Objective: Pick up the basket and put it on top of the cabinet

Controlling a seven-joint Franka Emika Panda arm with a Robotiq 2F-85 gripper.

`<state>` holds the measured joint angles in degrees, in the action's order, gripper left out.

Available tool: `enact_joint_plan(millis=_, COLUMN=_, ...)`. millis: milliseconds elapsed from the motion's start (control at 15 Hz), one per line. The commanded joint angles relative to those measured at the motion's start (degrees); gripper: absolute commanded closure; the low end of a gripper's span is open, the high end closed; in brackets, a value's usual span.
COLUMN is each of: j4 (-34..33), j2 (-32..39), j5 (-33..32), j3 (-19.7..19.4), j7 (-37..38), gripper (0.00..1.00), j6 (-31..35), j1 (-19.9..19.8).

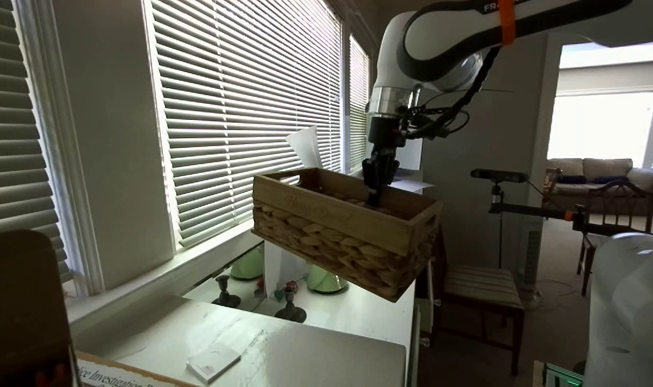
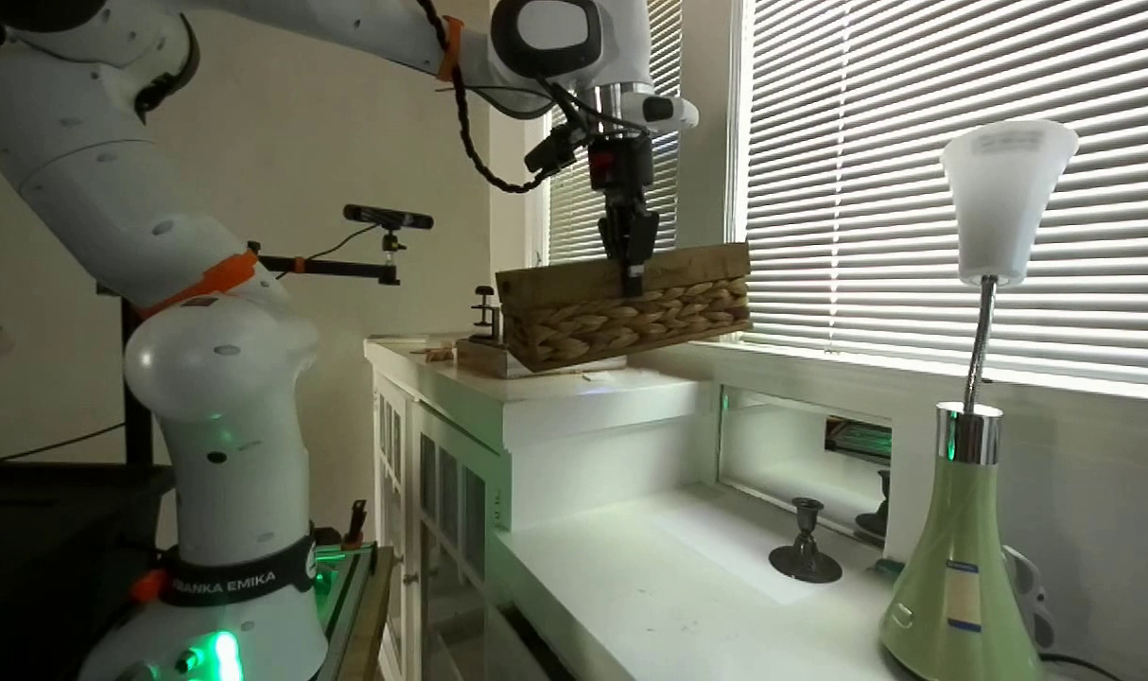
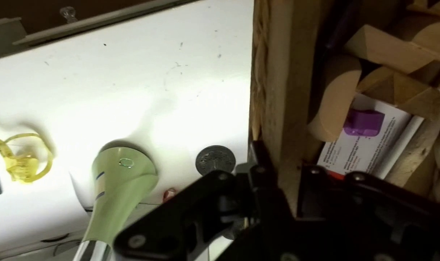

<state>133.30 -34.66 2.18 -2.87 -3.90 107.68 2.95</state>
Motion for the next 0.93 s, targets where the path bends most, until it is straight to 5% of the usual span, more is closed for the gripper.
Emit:
enact_joint_plan(millis=0, j4=-7.02, j2=6.40, j5=4.60, j3=-0.06, j7=-1.41, gripper=0.97, j6=-3.35, j1=1.47)
enact_joint_plan(millis=400, j4=-13.03, j2=15.24, j5=6.03, j3=3.73, j7=2.72, gripper=0.97, j6=-5.95, j1=2.00)
enact_joint_plan(millis=467, j4=-9.07, j2=12.34, j5=4.01, j3=3.35, j7=0.68, gripper=0.86, j6=-3.00, j1=1.08)
enact_joint_plan(millis=867, j4=-11.17, j2=15.48, j5=4.21, j3=4.44, j7=2.21, gripper=0.86, j6=-3.80, j1=1.33)
